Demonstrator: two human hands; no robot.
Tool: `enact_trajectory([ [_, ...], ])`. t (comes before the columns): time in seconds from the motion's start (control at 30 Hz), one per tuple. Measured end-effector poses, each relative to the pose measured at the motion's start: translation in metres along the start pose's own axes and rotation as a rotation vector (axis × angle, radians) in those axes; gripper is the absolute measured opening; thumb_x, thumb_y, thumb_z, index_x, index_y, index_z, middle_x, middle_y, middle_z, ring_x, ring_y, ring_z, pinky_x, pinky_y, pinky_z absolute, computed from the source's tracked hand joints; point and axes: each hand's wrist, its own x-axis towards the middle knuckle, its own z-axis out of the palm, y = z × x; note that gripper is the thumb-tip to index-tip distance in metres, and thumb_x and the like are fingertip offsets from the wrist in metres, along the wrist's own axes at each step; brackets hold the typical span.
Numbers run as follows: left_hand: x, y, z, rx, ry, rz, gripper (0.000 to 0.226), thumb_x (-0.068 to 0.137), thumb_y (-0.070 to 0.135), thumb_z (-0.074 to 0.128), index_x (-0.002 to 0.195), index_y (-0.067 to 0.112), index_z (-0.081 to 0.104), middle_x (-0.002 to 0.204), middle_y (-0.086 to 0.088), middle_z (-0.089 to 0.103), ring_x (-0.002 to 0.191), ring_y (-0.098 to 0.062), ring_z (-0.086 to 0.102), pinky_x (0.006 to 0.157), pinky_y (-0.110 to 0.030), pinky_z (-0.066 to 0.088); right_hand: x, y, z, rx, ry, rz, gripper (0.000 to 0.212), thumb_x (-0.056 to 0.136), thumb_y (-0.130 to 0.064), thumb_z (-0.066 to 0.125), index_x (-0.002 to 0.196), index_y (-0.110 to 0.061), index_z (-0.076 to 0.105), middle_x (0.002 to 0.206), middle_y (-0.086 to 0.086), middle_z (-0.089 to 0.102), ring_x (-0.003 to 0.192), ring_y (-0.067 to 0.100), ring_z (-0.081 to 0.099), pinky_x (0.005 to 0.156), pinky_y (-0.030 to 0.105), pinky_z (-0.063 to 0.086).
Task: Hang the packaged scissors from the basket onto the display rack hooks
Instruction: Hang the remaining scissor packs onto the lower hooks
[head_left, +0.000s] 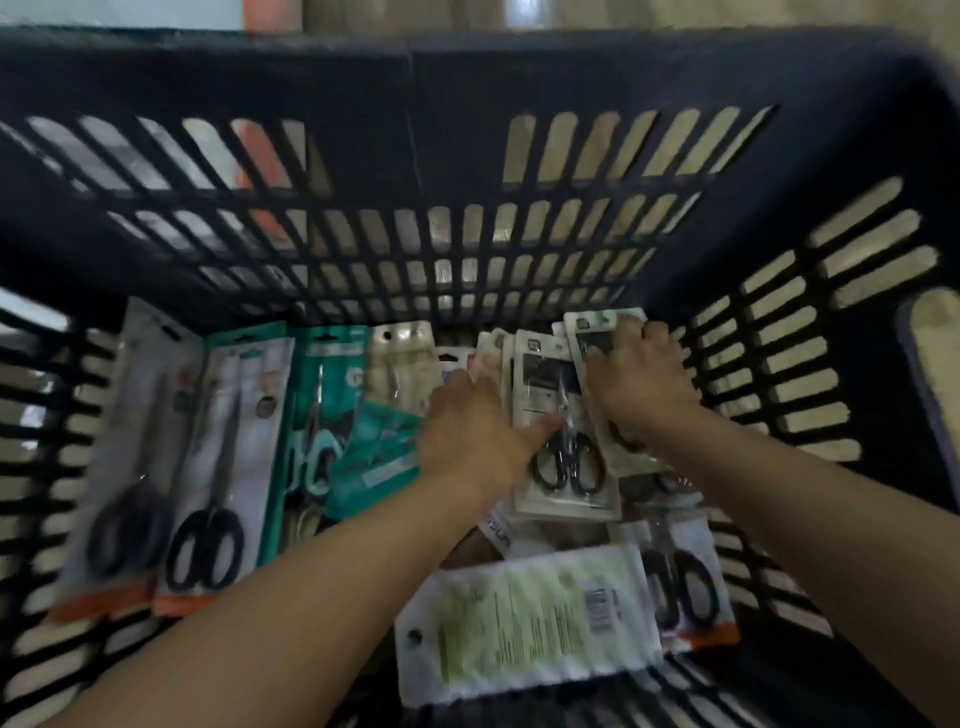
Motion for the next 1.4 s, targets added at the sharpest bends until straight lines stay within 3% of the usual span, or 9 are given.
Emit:
enact_trajectory([
  [0.2,0.015,0.0,0.018,0.036,0.042,0.011,0.089,0.075,0.075,0.048,0.137,0.014,0.032,0.135,-0.01,0.036,0.125,-0.029,0.036,0.099,-0.044,0.039,0.005,0.006,0.031,-0.032,0.042,0.047,0.052,0.099,-0.037,0.03,0.145,-0.014,0.021,0.153,0.018,0.012,0.14,0.034,0.013,0.112,0.046,0.017],
  [0.4,0.015,-0.006,0.0,-0.361,-0.036,-0.047,0.036,0.077,0.038,0.073,0.102,0.017,0.057,0.108,-0.007,0.061,0.099,-0.027,0.059,0.087,-0.037,0.05,0.001,0.004,0.023,0.052,-0.021,0.056,0.052,0.094,-0.048,0.039,0.138,-0.02,0.032,0.145,0.016,0.021,0.132,0.038,0.024,0.108,0.049,0.026],
  [0.57,0.015,-0.027,-0.02,-0.708,-0.135,-0.253,0.025,0.079,0.013,0.073,0.09,0.013,0.051,0.099,-0.014,0.062,0.093,-0.032,0.061,0.085,-0.045,0.053,0.001,-0.007,0.02,0.187,-0.062,0.13,0.093,0.077,-0.064,0.061,0.145,-0.014,0.022,0.146,0.02,0.022,0.135,0.038,0.022,0.11,0.047,0.027],
  [0.67,0.015,-0.038,-0.032,-0.824,-0.193,-0.334,0.022,0.083,0.007,0.068,0.088,0.015,0.048,0.096,-0.017,0.061,0.089,-0.033,0.061,0.071,-0.046,0.054,-0.001,-0.011,0.013,0.184,-0.107,0.181,0.103,0.07,-0.065,0.066,0.146,-0.013,0.021,0.146,0.02,0.024,0.136,0.038,0.022,0.109,0.048,0.029],
  [0.87,0.009,-0.042,-0.049,-0.799,-0.247,-0.402,0.025,0.085,0.006,0.065,0.107,0.003,0.053,0.081,-0.014,0.06,0.065,-0.025,0.059,0.035,-0.028,0.047,0.008,-0.008,0.006,0.291,-0.205,0.283,0.093,0.063,-0.054,0.079,0.135,-0.009,0.041,0.136,0.013,0.045,0.124,0.031,0.045,0.1,0.037,0.043],
  [1.0,0.012,-0.044,-0.055,-0.78,-0.228,-0.367,0.022,0.084,0.002,0.063,0.105,0.001,0.056,0.081,-0.011,0.06,0.063,-0.02,0.057,0.045,-0.028,0.047,0.009,-0.009,-0.006,0.49,-0.308,0.329,0.062,0.085,-0.032,0.067,0.132,0.0,0.042,0.131,0.014,0.051,0.119,0.033,0.052,0.1,0.04,0.044],
  [1.13,0.011,-0.05,-0.065,-0.726,-0.172,-0.338,0.028,0.085,0.001,0.063,0.112,0.001,0.057,0.095,-0.011,0.06,0.07,-0.016,0.053,0.053,-0.025,0.043,-0.003,-0.009,-0.02,0.8,-0.48,0.4,0.014,0.1,-0.011,0.041,0.104,-0.004,0.053,0.094,0.01,0.06,0.085,0.023,0.061,0.085,0.037,0.049],
  [1.3,-0.004,-0.065,-0.085,-0.827,-0.174,-0.282,0.022,0.081,0.004,0.066,0.103,0.005,0.064,0.101,-0.017,0.069,0.092,-0.032,0.067,0.087,-0.047,0.053,-0.017,-0.017,-0.048,0.983,-0.499,0.276,0.012,0.098,-0.006,0.043,0.09,-0.008,0.05,0.086,0.008,0.058,0.076,0.018,0.058,0.074,0.035,0.053],
  [1.4,-0.013,-0.073,-0.097,-0.956,-0.116,-0.232,0.012,0.088,0.001,0.056,0.096,0.006,0.062,0.092,-0.015,0.068,0.081,-0.027,0.067,0.07,-0.034,0.057,-0.027,-0.018,-0.067,1.115,-0.488,0.207,0.007,0.094,-0.006,0.05,0.099,-0.007,0.055,0.09,0.008,0.063,0.077,0.016,0.062,0.059,0.028,0.057],
])
